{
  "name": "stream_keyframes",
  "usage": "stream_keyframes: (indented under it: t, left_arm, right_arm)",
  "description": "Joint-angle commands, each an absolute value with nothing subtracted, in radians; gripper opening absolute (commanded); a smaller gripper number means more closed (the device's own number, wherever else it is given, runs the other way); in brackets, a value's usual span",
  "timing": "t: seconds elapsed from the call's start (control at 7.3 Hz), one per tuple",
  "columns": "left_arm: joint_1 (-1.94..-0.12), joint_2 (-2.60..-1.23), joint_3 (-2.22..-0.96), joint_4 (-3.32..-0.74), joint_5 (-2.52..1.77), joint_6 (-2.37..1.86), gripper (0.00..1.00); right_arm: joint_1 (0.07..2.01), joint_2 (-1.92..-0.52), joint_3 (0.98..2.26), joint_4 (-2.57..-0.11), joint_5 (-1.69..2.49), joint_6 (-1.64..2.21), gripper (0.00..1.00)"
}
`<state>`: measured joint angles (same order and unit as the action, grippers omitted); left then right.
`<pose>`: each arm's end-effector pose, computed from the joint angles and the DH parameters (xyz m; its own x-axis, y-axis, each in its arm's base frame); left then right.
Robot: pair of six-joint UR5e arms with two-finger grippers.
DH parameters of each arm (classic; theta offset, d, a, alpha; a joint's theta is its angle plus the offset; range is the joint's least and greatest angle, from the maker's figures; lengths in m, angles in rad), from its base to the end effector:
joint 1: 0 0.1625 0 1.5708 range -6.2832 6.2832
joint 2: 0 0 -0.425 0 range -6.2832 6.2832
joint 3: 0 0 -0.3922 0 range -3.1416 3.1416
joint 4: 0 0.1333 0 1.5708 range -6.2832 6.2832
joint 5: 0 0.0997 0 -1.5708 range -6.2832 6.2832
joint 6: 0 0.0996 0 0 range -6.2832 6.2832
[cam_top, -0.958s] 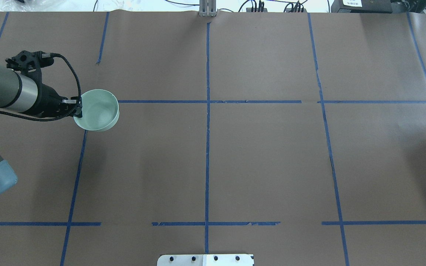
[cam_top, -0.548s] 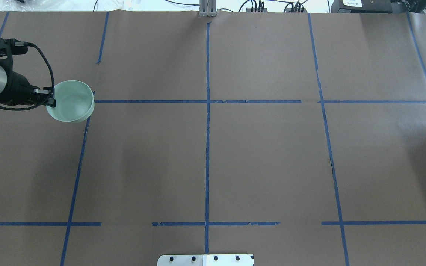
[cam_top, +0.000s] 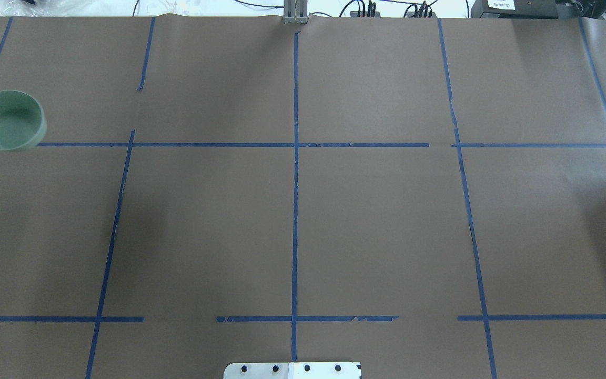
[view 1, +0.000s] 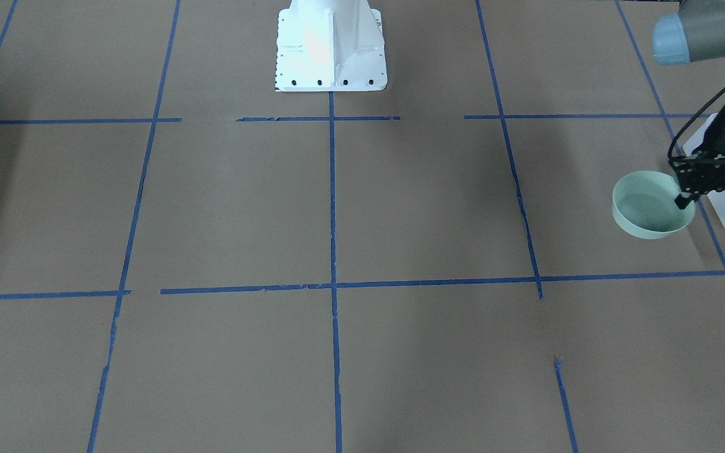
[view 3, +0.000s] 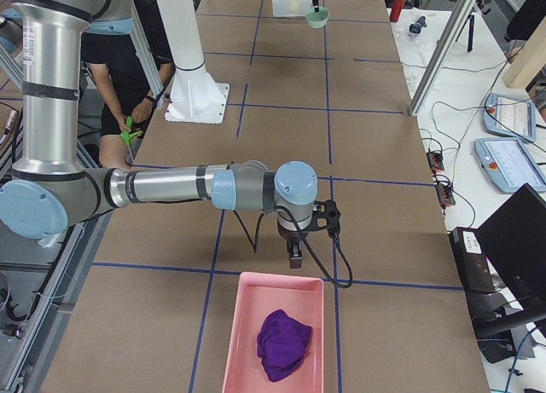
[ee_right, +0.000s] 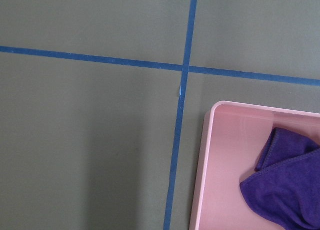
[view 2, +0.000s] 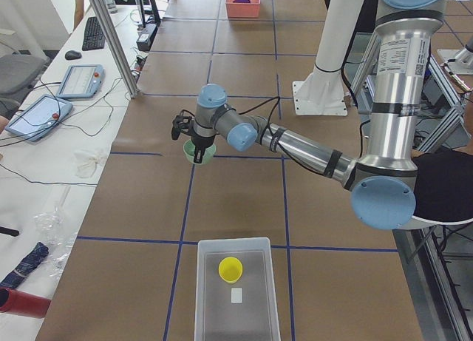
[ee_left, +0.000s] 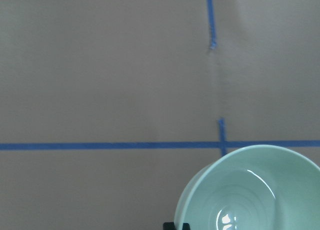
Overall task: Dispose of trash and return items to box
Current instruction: 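Lift the bowl and carry it off the table with the left gripper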
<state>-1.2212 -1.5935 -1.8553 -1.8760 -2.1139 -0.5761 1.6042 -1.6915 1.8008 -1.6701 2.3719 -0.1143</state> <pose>0.0992 -0.5110 0.4813 0.7419 0.0612 -0.6678 0.1477 0.9565 0.2517 0.0764 -0.4368 0.6099 0.6950 -0.0980 0.7123 0.0462 0.9947 0.0918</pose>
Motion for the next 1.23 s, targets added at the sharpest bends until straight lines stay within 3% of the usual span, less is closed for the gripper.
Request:
stream_keyframes:
  t: [0.0,0.68,1.1]
  left_arm:
    - [-1.42,-1.542,-1.739,-1.876,-2.112,-0.276,0.0]
    - [-1.679,-1.533,-1.409,-1.879,-2.097,0.137,0.0]
    - [-1.701,-1.457,-1.405,-1.894,-2.063,0.233,0.0]
  right_arm:
    - [1.605,-1.694,1.802,-1.667,2.373,-0.106,1.0]
    - [1.603,-1.686,1.812,-1.664,2.37,-0.104,1.0]
    - [1.603,-1.683,1.812,-1.664,2.368,-0.104,1.0]
